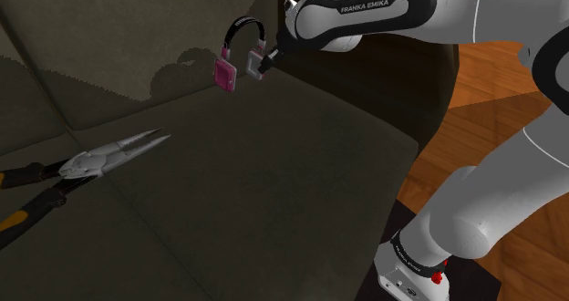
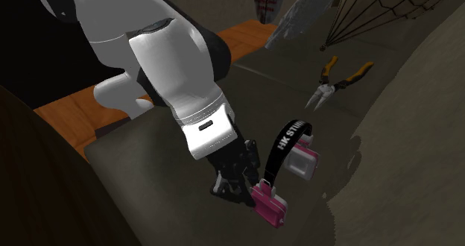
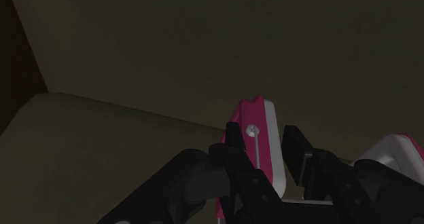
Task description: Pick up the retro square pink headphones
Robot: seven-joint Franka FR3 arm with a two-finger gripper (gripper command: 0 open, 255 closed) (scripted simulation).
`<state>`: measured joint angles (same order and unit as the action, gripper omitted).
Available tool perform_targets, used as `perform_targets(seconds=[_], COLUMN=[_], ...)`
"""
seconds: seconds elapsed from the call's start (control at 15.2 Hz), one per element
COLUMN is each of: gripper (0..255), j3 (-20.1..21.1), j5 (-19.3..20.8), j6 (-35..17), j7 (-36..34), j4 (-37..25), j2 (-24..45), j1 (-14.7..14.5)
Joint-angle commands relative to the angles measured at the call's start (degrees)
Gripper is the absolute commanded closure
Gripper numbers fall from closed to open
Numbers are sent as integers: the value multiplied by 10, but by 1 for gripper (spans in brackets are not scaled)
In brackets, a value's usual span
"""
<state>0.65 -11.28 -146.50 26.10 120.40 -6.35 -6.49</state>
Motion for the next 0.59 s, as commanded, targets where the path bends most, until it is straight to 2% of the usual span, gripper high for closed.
perform_targets(seconds=[0.0, 0.4, 0.53], gripper=[255, 255, 255], j3=[0, 0, 0], j5=[0, 0, 3], j6=[0, -1, 14], j7=[0, 0, -4], j4=[0, 0, -11], j2=[0, 0, -3], j1=[0, 0, 1])
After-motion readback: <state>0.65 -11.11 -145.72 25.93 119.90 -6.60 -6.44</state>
